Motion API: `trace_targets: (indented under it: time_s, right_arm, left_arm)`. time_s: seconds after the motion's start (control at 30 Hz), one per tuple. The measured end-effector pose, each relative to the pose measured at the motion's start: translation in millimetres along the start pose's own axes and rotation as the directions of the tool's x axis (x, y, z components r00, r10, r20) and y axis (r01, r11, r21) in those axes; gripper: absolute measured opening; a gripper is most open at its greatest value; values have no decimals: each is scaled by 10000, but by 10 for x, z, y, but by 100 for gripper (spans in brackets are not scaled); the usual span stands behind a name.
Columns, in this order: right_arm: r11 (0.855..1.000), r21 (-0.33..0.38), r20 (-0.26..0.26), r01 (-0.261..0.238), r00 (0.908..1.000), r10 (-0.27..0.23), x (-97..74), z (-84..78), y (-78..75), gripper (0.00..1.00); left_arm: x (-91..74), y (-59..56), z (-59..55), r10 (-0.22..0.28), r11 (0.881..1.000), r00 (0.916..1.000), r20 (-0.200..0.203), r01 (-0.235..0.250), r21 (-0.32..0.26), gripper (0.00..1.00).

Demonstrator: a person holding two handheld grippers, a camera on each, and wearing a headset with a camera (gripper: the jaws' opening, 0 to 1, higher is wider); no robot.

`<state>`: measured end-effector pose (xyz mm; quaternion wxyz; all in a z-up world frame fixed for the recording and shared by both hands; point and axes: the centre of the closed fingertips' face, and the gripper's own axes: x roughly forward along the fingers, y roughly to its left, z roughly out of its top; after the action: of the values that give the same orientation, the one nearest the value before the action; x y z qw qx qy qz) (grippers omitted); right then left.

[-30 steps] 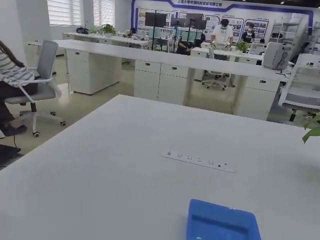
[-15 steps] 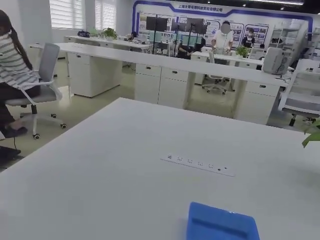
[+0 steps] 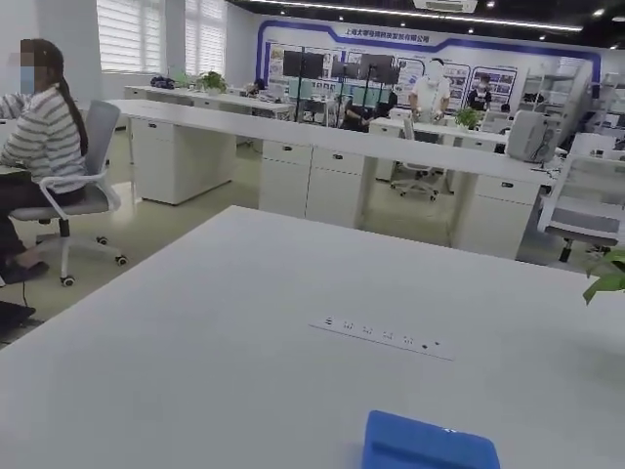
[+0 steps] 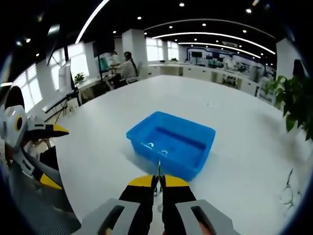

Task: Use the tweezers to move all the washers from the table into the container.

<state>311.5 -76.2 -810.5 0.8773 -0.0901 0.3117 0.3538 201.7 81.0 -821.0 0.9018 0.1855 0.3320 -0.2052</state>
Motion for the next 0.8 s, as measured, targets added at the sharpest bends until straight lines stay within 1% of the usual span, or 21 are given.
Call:
trace_targets:
  time_s: [0.37,0.8]
  right_arm:
    - [9999,-71,323,79,9994,-77,-114,155,-33,1]
    - [9993,-363,454,99,9989,-82,-166,281,-28,1]
  left_arm:
    - [-4,21,12,100,9999,9999,82,-100,-24,88]
    - [-13,45,11,254,9997,9996,119,-254,-32,88]
